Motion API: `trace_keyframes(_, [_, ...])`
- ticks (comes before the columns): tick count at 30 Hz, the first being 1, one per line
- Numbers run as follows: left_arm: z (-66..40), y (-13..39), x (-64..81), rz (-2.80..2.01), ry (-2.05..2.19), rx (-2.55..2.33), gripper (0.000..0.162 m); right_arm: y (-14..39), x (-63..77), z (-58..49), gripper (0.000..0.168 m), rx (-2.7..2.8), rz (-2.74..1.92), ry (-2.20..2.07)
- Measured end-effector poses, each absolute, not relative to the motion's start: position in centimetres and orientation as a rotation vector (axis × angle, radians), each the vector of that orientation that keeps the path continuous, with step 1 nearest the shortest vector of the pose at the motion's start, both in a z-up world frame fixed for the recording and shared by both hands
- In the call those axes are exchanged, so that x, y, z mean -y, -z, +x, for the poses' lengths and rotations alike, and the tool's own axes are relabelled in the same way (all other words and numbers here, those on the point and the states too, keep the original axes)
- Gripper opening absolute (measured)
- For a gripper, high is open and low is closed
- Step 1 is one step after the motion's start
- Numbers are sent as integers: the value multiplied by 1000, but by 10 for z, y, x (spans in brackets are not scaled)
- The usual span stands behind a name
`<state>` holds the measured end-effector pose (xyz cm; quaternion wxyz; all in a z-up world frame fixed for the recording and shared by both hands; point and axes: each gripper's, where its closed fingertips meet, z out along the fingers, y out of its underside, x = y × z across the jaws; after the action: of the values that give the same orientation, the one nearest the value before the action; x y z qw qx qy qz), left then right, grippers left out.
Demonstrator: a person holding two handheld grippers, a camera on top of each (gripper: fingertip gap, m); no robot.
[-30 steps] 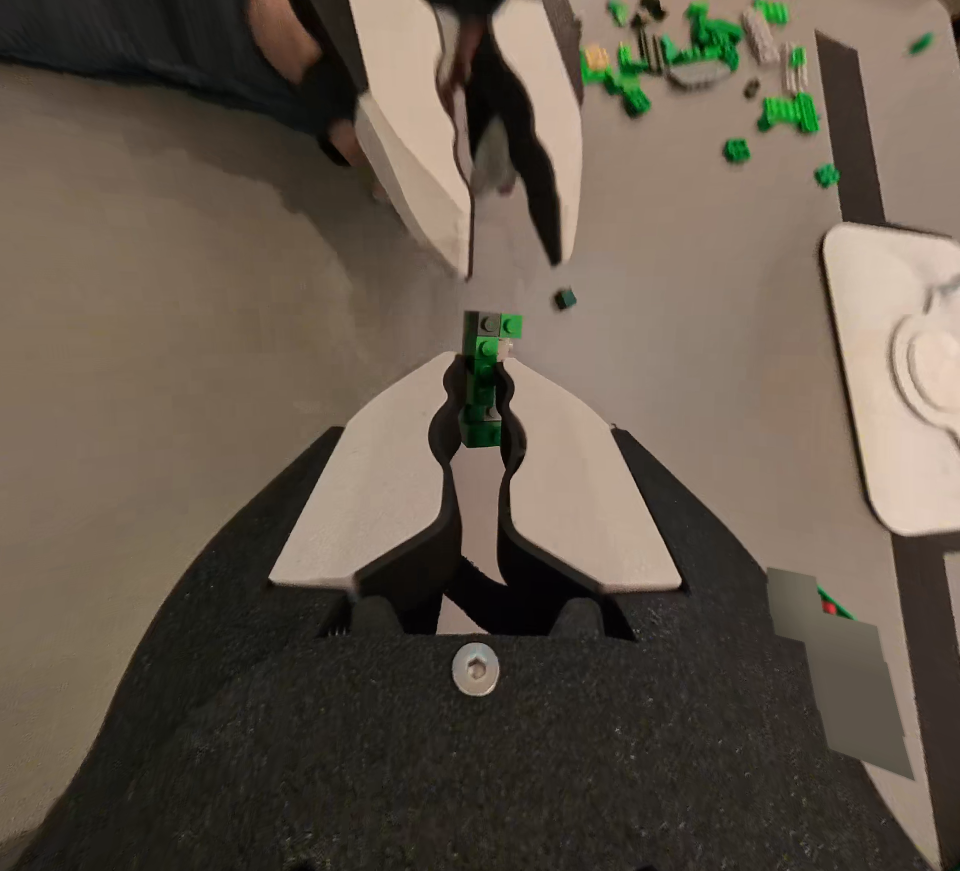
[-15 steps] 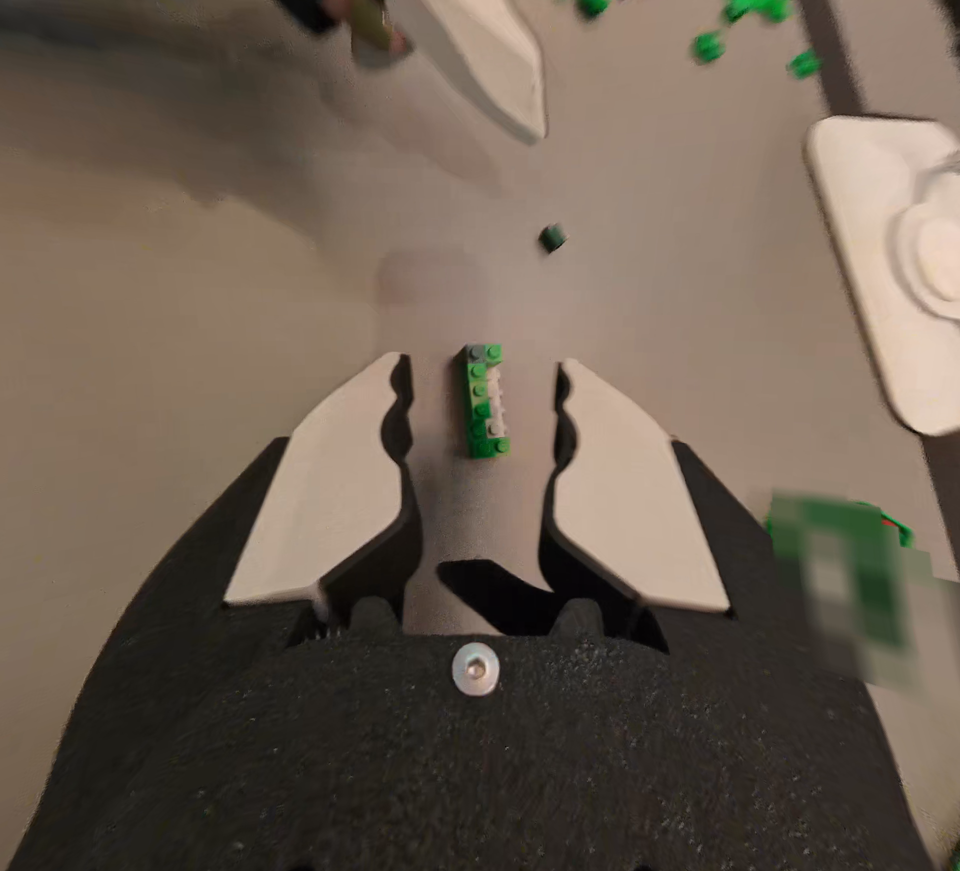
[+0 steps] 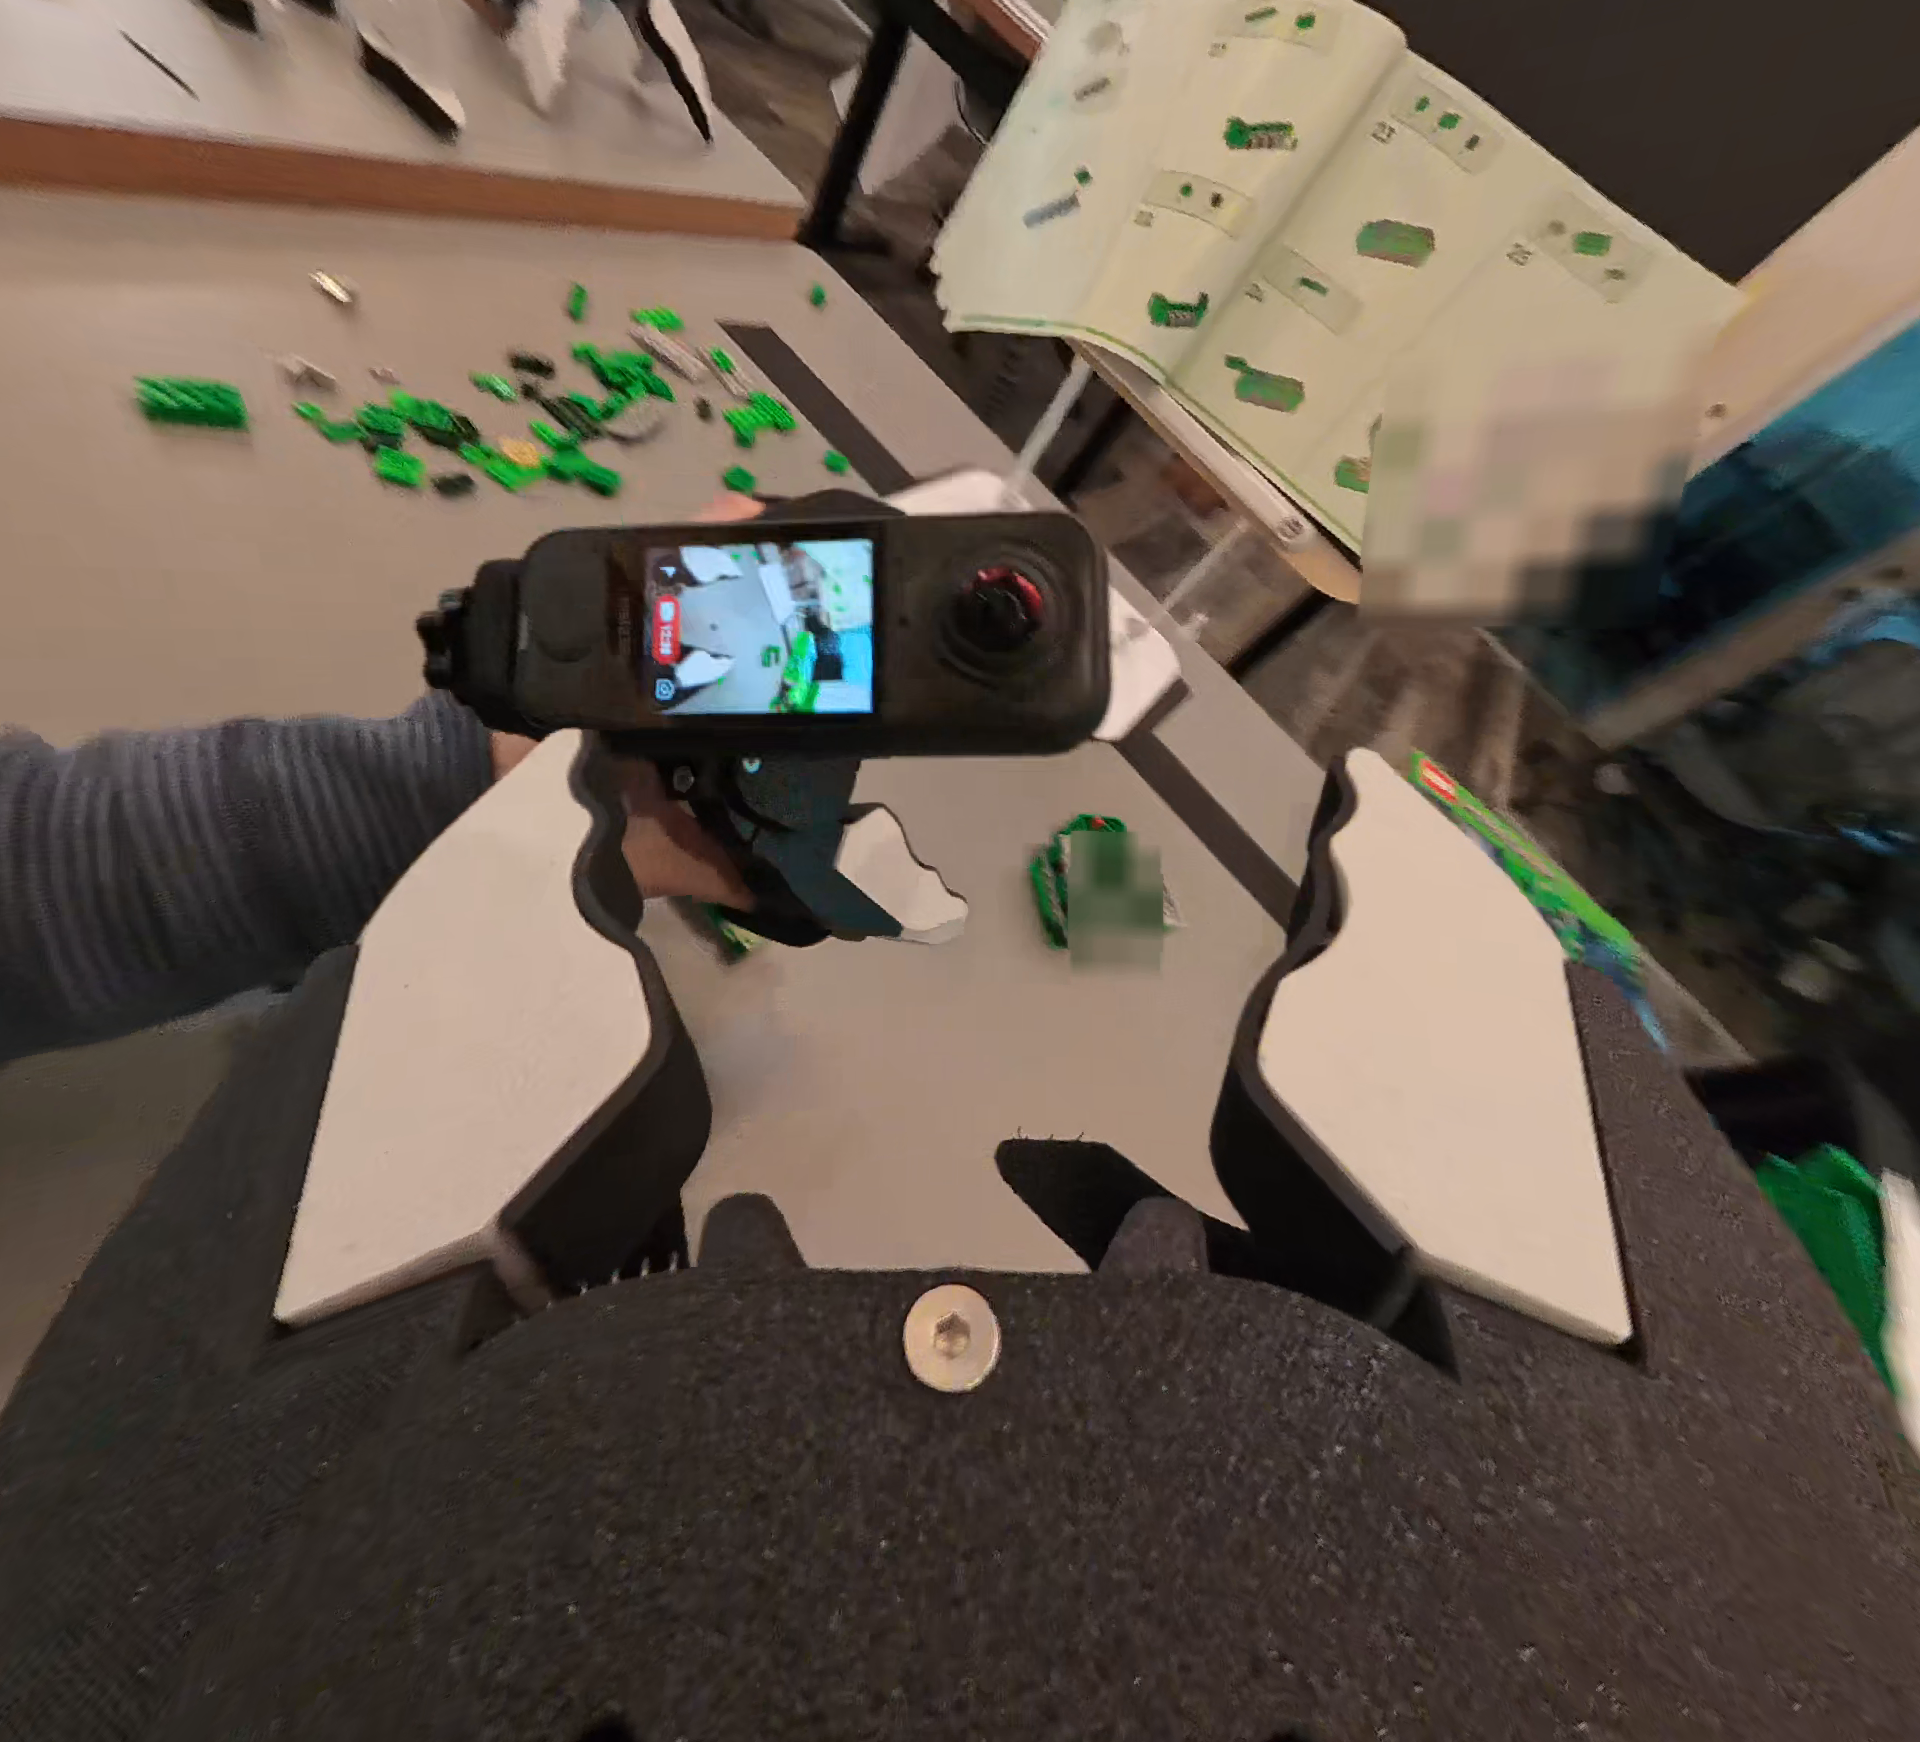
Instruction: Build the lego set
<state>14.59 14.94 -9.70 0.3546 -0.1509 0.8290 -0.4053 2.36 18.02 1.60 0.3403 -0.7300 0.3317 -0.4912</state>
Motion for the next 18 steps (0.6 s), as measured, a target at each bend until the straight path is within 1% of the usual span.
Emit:
trace_keyframes(3, [138, 95, -133, -303, 965, -2135, 132, -14, -167, 19, 126, -883, -1961, 1400])
trace_keyframes(7, [130, 97, -122, -225, 907, -2130, 131, -21, -163, 12, 120, -900, -1896, 1375])
trace_keyframes(14, [122, 106, -116, -148, 830, -2123, 131, -9, -156, 10, 119, -968, -1958, 1360])
trace_keyframes(18, [127, 115, -123, -144, 729, -2125, 135, -2, -153, 9, 118, -994, -2011, 1354])
